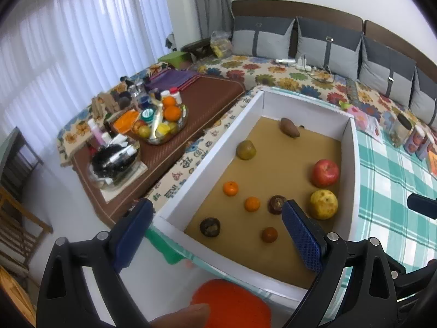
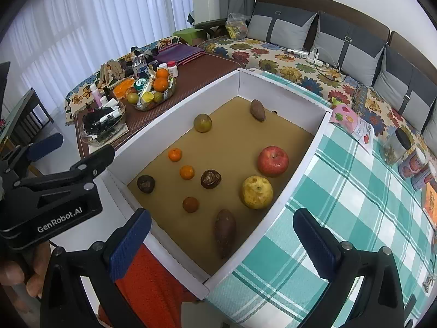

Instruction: Organize fruits

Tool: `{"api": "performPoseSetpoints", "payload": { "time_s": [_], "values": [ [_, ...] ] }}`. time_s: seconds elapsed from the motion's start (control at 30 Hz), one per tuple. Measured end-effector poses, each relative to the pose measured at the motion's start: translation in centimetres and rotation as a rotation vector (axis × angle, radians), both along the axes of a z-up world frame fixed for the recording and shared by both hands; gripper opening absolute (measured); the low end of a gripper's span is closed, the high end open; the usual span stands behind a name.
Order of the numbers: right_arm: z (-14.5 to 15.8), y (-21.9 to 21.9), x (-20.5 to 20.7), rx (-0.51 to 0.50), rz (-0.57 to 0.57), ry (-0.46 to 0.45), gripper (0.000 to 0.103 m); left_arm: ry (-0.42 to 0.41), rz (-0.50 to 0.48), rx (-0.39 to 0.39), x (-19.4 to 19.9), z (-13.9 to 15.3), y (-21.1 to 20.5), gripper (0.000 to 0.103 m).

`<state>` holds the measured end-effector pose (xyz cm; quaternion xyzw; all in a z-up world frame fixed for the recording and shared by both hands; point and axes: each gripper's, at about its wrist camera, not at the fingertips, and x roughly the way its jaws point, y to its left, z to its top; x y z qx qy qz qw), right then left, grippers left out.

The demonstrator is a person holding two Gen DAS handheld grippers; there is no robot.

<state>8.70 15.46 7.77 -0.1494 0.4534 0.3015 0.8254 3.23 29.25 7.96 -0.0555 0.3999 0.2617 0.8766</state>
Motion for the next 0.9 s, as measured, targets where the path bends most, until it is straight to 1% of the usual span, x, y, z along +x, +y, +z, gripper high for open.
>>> {"api": "performPoseSetpoints", "payload": {
  "time_s": [0.17, 0.4, 0.7, 0.73, 0.83, 0.9],
  "values": [
    [0.1, 0.1, 0.2, 0.004, -0.003, 0.003, 0.103, 0.004, 0.013, -0.041, 0.0, 0.0, 0.6, 0.097],
    [0.1, 0.3, 0.3, -0.002, -0.007, 0.002, 0.103, 0.004, 0.018, -0.065, -0.1, -0.1, 1.1, 0.097],
    [0.0, 0.8, 0.8, -0.015, -0.011, 0.005, 0.103, 0.008, 0.020, -0.075, 0.1, -0.6, 1.4, 0.097],
    [0.0, 0.8, 0.7, -0.013, -0.012, 0.006, 0.103, 0.007, 0.018, -0.083, 0.2, -0.7, 1.4, 0.097],
    [-0.2, 0.8, 0.8, -0.014, -0.012, 0.010, 0.103, -0.010, 0.001, -0.141, 0.1, -1.0, 1.8, 0.097],
    [-0.5, 0.9, 1.0, -0.013, -0.012, 0.013, 0.103, -0.014, 0.000, -0.145, 0.2, -1.0, 1.8, 0.097]
  ]
}}
